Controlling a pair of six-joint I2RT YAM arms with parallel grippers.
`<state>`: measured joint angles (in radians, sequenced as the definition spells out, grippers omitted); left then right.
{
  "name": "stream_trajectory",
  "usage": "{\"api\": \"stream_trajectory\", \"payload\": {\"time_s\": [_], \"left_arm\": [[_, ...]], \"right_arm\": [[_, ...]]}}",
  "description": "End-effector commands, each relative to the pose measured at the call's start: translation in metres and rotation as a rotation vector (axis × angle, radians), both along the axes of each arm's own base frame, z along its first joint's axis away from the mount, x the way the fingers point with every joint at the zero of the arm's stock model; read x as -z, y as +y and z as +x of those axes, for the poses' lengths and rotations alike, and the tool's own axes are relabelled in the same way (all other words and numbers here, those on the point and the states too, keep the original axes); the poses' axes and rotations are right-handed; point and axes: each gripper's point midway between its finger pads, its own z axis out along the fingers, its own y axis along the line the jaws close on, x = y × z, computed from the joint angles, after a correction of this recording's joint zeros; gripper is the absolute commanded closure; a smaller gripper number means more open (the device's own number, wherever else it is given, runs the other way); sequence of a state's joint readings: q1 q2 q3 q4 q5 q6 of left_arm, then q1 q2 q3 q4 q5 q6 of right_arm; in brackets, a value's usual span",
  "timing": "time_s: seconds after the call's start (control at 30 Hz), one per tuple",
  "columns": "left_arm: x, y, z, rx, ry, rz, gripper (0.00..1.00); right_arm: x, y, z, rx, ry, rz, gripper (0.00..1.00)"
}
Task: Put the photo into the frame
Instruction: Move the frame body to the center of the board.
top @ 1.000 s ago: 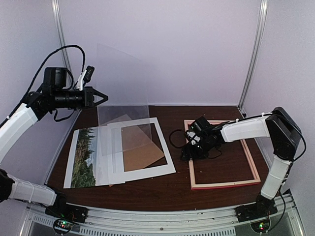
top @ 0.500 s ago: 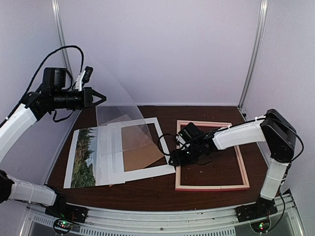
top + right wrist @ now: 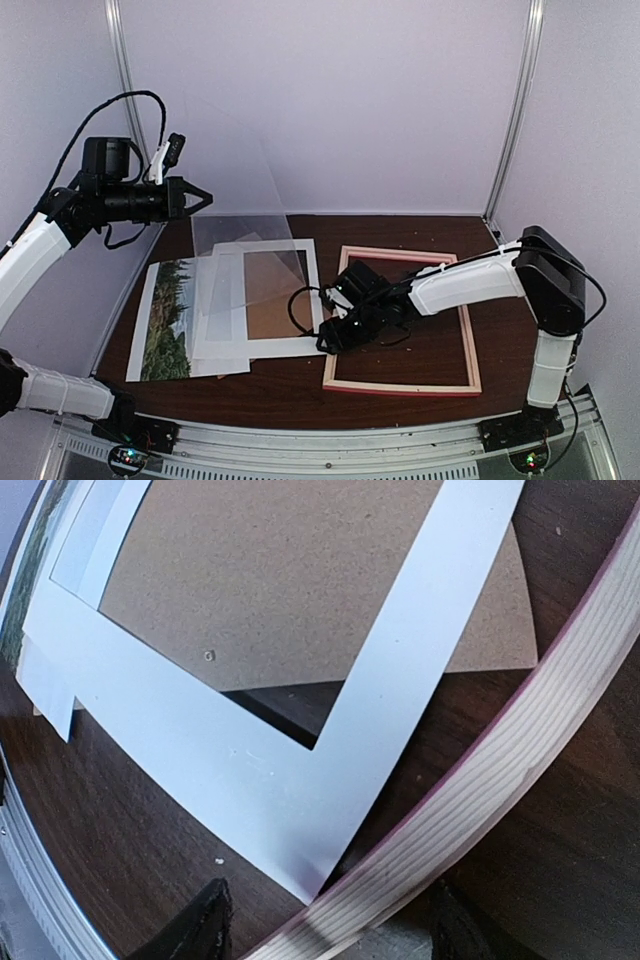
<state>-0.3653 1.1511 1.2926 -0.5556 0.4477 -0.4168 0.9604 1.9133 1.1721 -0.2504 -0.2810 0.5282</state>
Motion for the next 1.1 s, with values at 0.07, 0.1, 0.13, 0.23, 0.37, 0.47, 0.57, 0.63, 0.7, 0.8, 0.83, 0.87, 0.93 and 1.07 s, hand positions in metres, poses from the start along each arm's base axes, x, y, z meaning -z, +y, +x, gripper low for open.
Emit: {"api": "stream_trajectory", "payload": {"time_s": [0.07,0.1,0.13,0.23,0.37,0.47,0.57,0.63,0.7,0.8,0.83,0.87,0.93,1.07], "left_arm": [[-0.025,-0.005,-0.003,0.038,-0.054,-0.039,1.00],[-0.025,-0.008,-0.003,0.048,-0.050,-0.042,1.00],[-0.026,-0.011,-0.004,0.057,-0.047,-0.044,1.00],[-0.026,-0.020,-0.006,0.088,-0.032,-0.047,1.00],[-0.022,-0.035,-0.010,0.139,0.004,-0.037,1.00],[-0.021,-0.054,-0.016,0.192,0.023,-0.036,1.00],[-0.021,-0.084,-0.025,0.269,0.029,-0.030,1.00],[-0.022,-0.106,-0.033,0.321,0.028,-0.027,1.00],[-0.025,-0.128,-0.040,0.369,0.026,-0.041,1.00],[-0.027,-0.156,-0.050,0.435,0.024,-0.072,1.00],[-0.025,-0.163,-0.051,0.447,0.030,-0.075,1.00],[-0.024,-0.168,-0.053,0.458,0.032,-0.075,1.00],[-0.023,-0.176,-0.054,0.470,0.031,-0.074,1.00],[-0.023,-0.184,-0.058,0.488,0.025,-0.084,1.00]], "right_arm": [[-0.028,-0.006,0.001,-0.063,-0.080,-0.035,0.29],[-0.034,-0.011,0.003,-0.057,-0.097,-0.047,0.28],[-0.040,-0.017,0.006,-0.049,-0.110,-0.057,0.26],[-0.051,-0.043,0.016,0.003,-0.142,-0.096,0.24],[-0.057,-0.099,0.038,0.139,-0.157,-0.151,0.22],[-0.056,-0.148,0.051,0.265,-0.135,-0.174,0.22],[-0.055,-0.200,0.063,0.396,-0.114,-0.202,0.22],[-0.057,-0.233,0.068,0.473,-0.115,-0.231,0.22],[-0.058,-0.262,0.068,0.533,-0.117,-0.279,0.22],[-0.055,-0.295,0.069,0.598,-0.121,-0.360,0.21],[-0.052,-0.303,0.068,0.614,-0.118,-0.377,0.22],[-0.048,-0.311,0.068,0.630,-0.111,-0.392,0.21],[-0.038,-0.323,0.067,0.660,-0.088,-0.413,0.22],[-0.014,-0.341,0.068,0.703,-0.043,-0.444,0.23]]}}
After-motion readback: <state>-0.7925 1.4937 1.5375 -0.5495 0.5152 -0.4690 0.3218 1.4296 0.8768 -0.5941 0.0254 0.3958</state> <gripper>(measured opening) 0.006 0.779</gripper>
